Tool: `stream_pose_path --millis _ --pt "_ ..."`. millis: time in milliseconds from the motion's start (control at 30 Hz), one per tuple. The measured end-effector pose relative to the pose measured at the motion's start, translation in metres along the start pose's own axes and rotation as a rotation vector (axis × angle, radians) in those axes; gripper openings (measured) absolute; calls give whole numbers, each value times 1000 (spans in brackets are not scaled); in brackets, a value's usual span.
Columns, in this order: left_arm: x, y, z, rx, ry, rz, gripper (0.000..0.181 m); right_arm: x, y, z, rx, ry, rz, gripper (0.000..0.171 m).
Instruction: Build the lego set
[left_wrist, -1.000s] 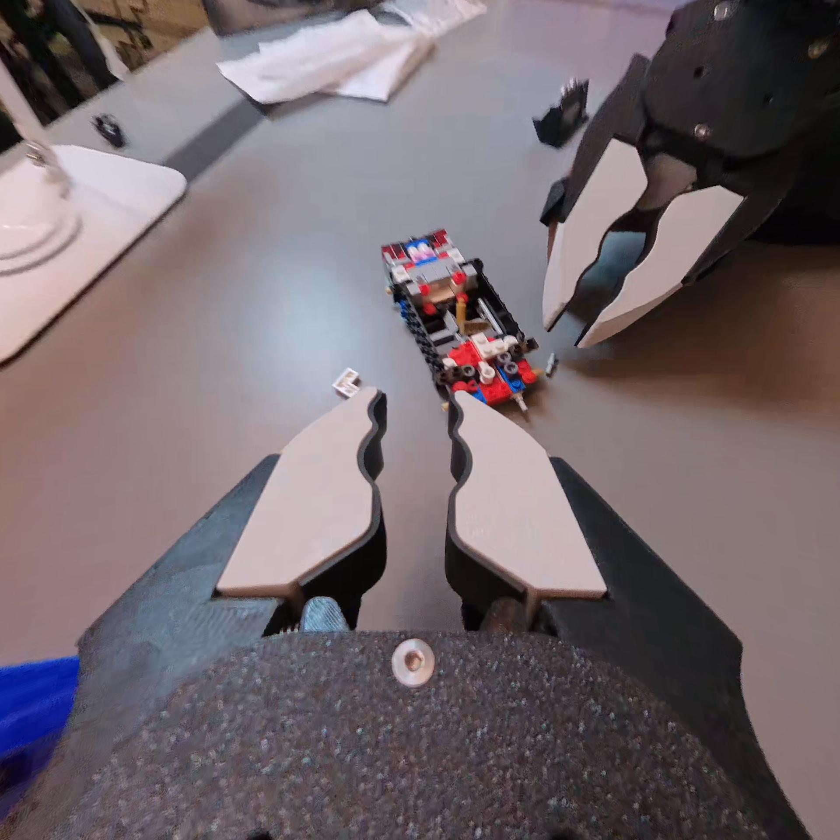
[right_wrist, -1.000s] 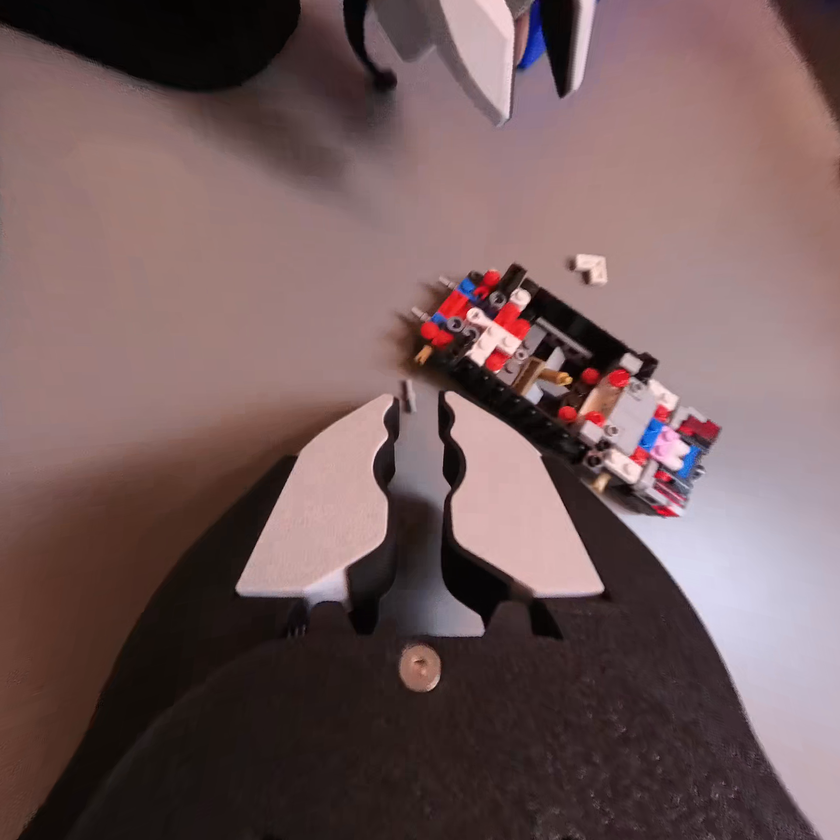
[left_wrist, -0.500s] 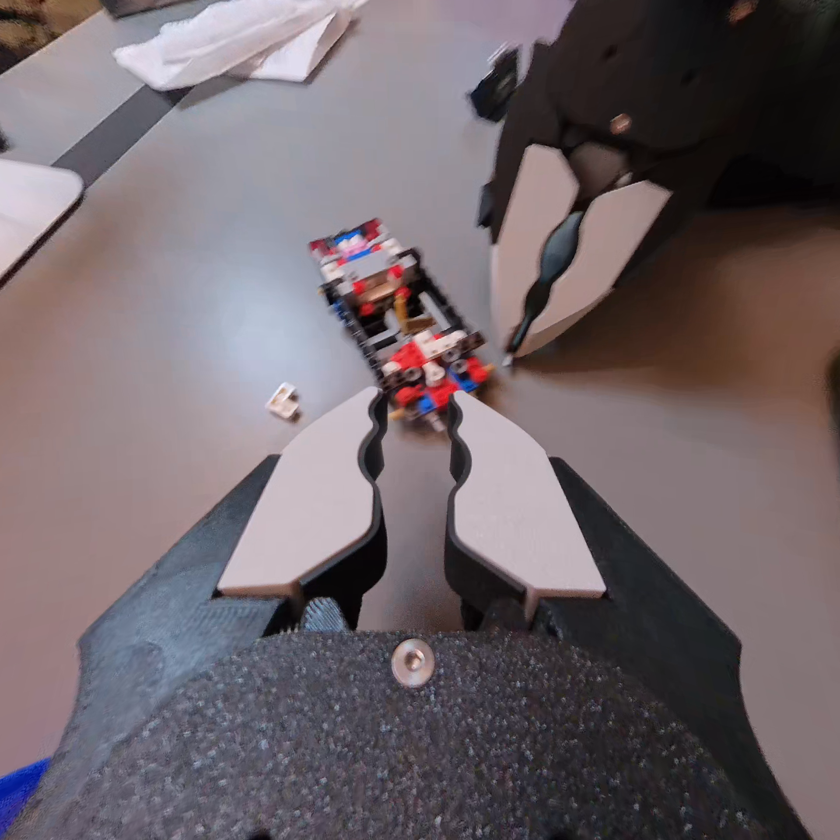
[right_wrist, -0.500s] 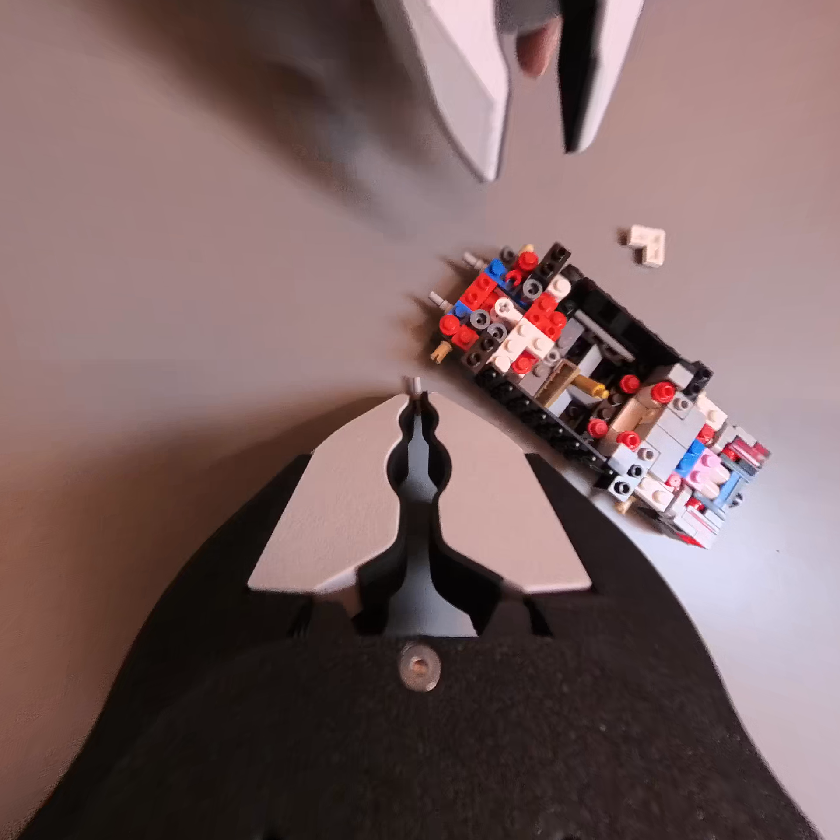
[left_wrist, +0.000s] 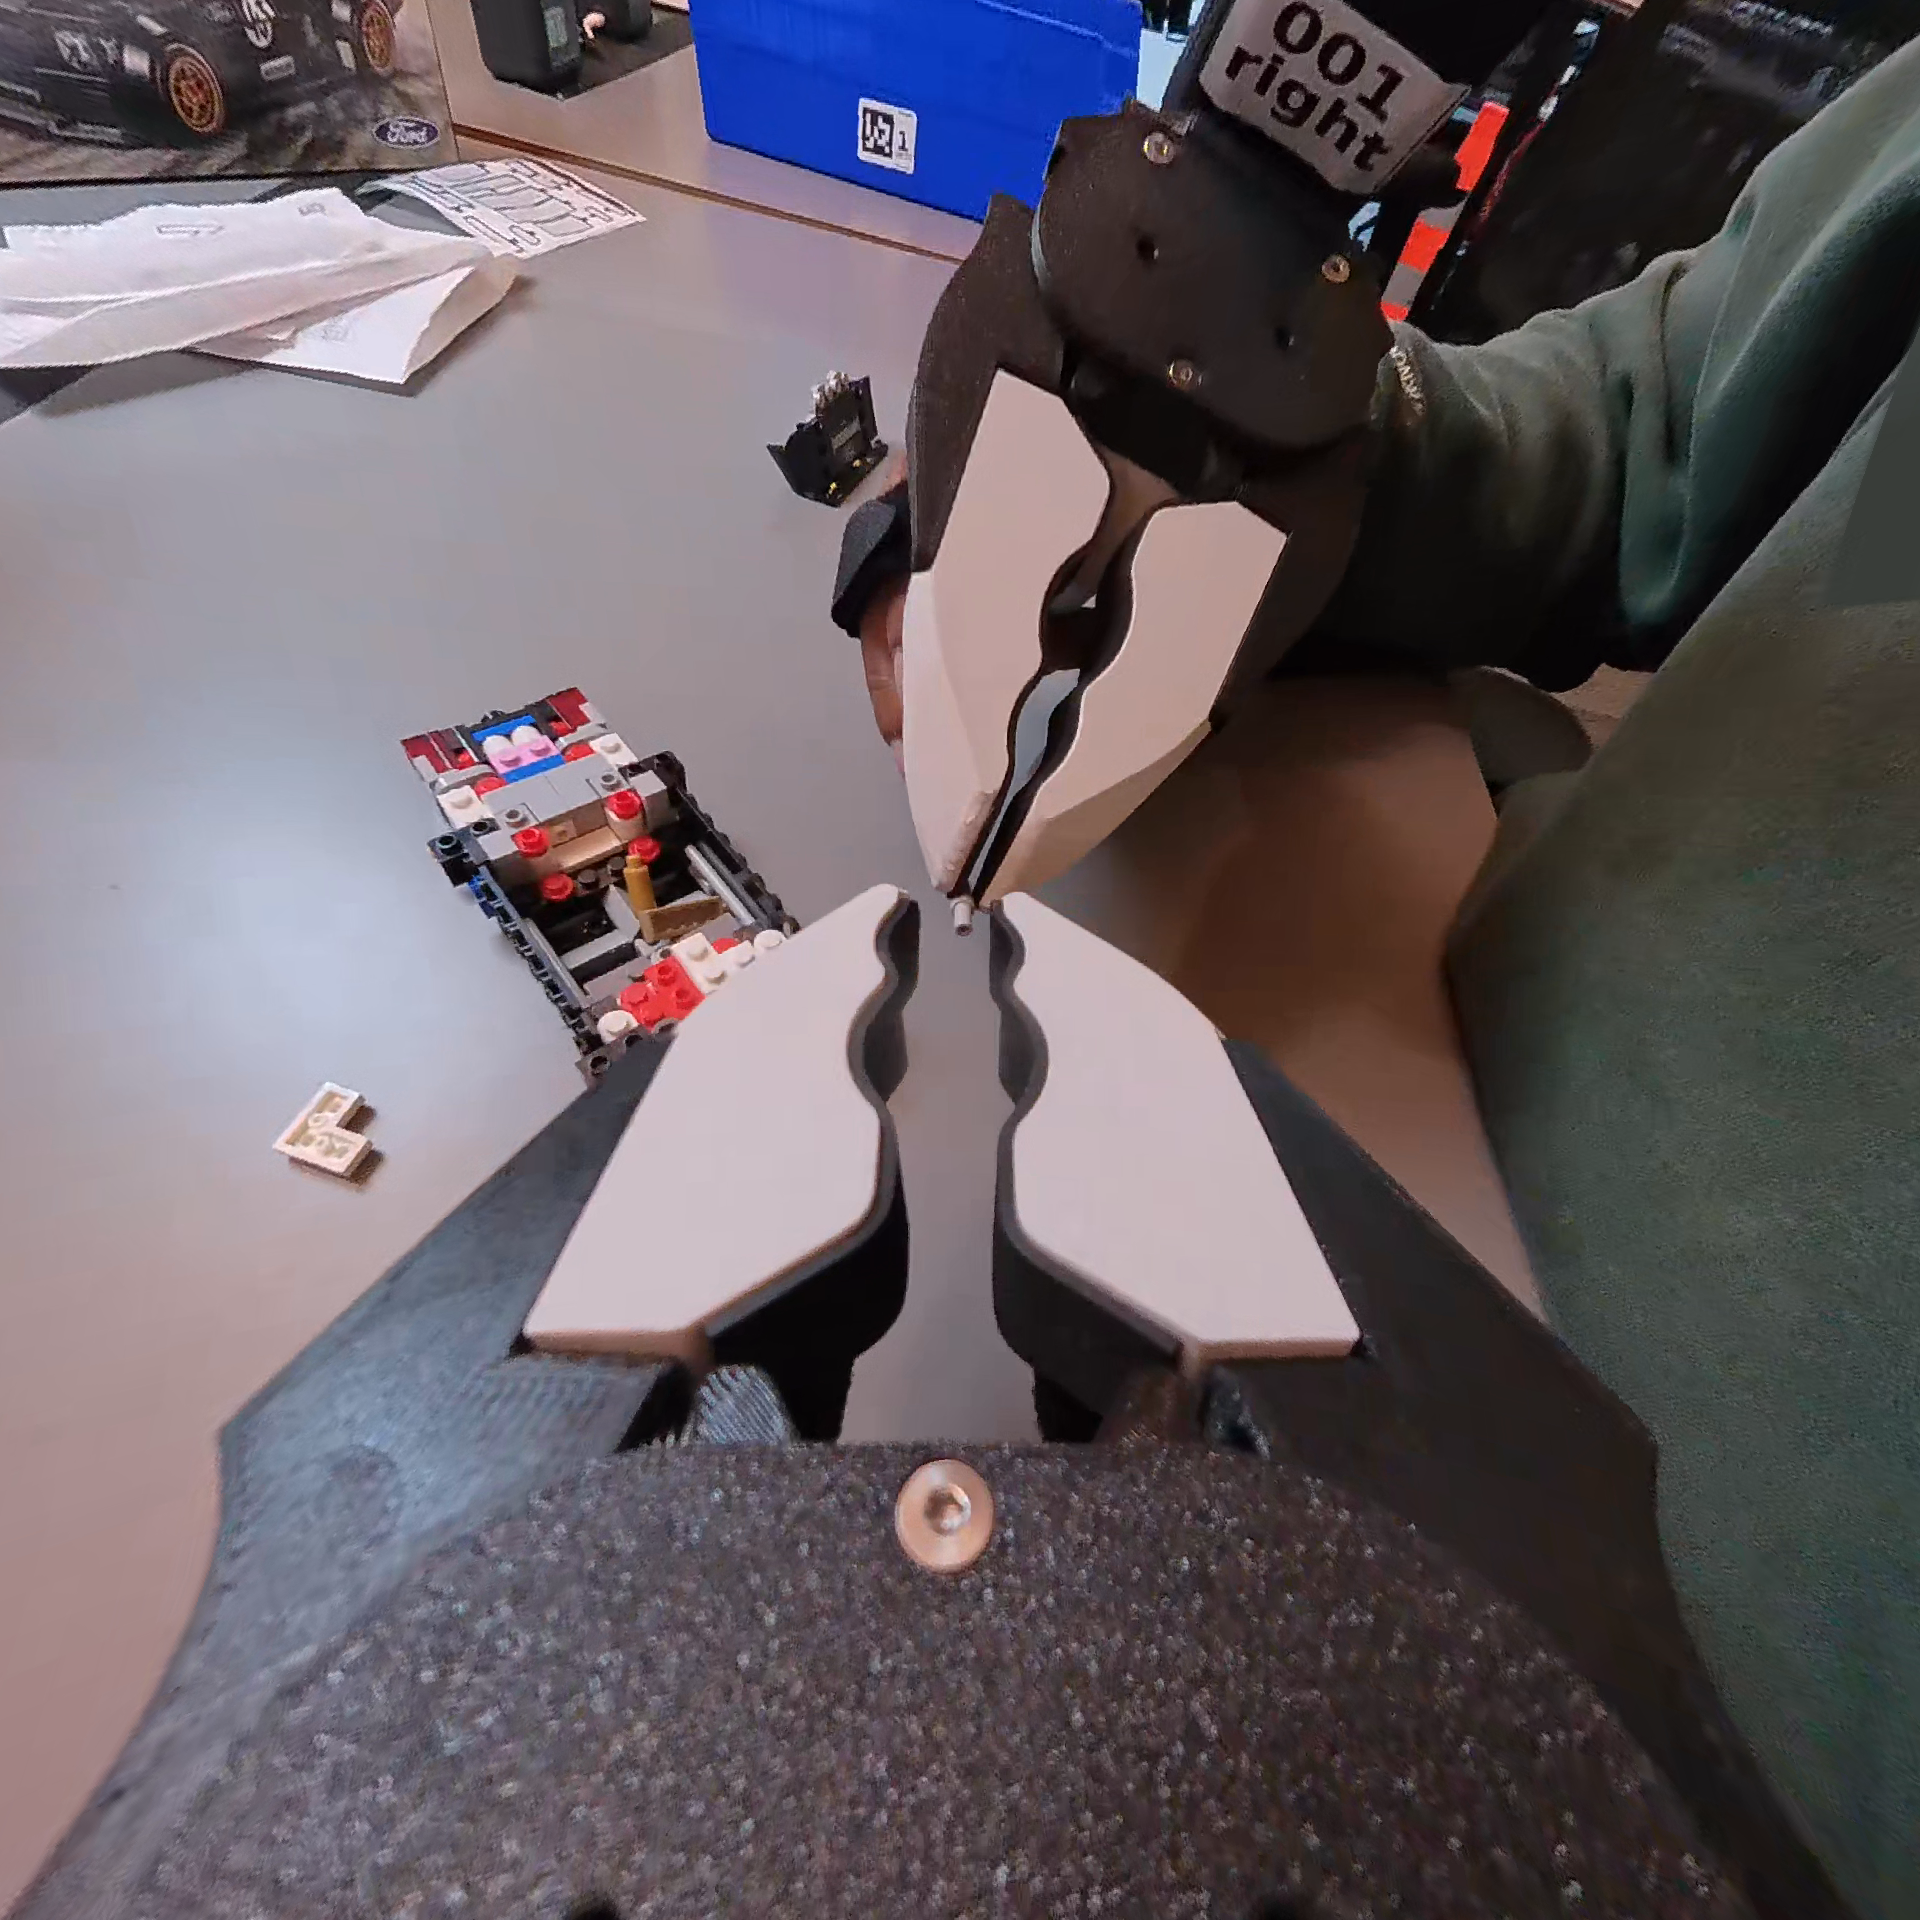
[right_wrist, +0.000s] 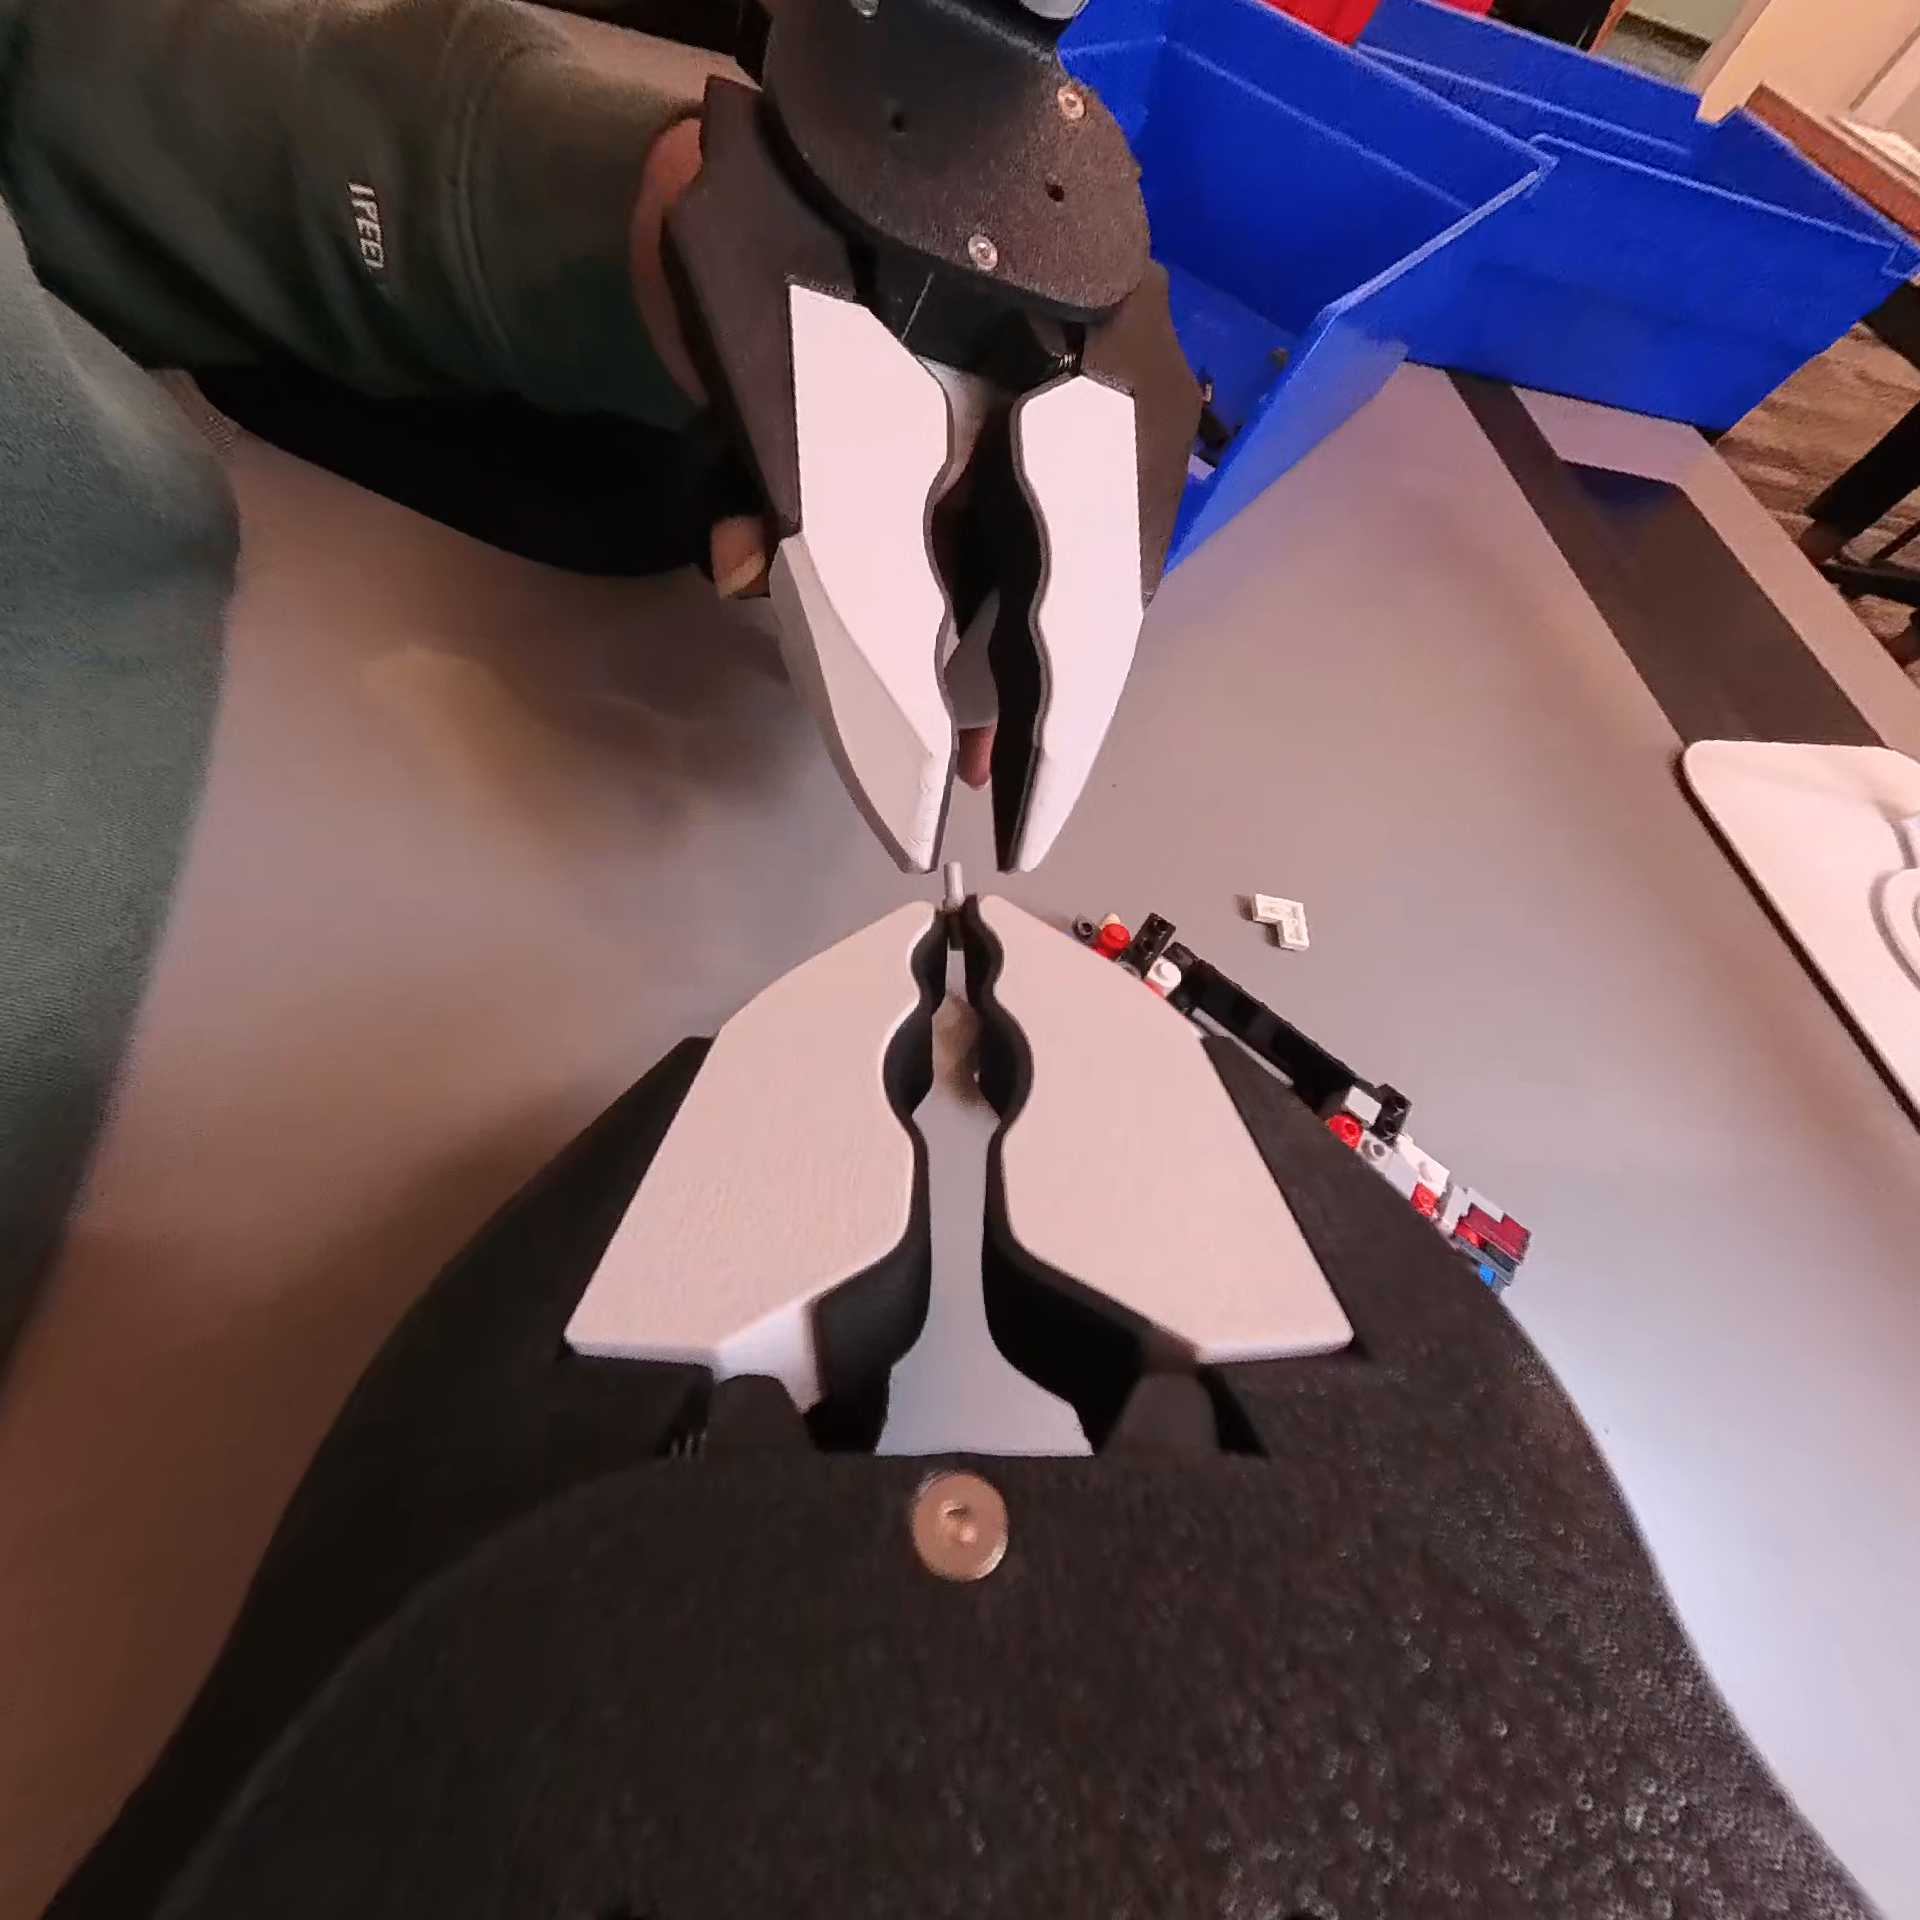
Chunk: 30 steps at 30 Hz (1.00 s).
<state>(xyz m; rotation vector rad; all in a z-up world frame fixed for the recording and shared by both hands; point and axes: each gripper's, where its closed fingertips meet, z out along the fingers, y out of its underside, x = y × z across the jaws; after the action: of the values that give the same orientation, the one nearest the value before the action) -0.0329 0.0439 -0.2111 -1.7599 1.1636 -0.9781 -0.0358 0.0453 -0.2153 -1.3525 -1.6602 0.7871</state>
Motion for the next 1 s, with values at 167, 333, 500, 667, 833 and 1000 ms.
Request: stream_pose_path --millis 167,333,500,667,833,1000 --pt "4 -1 1 -8 9 16 0 0 -6 -1 34 14 -7 2" --pt "1 -2 -7 -30 -22 51 0 5 -5 -5 40 34 3 0" --pt "-5 0 -15 -42 -51 65 0 7 -7 -11 71 24 24 0" --pt "-8 16 -4 -109 -69 97 0 9 20 -17 -76 -16 20 0" --pt "-8 34 5 -198 -78 134 11 -8 80 -20 -373 -137 39 0" --pt "-5 46 13 -258 -68 159 13 -15 81 -12 -389 -168 93 13"
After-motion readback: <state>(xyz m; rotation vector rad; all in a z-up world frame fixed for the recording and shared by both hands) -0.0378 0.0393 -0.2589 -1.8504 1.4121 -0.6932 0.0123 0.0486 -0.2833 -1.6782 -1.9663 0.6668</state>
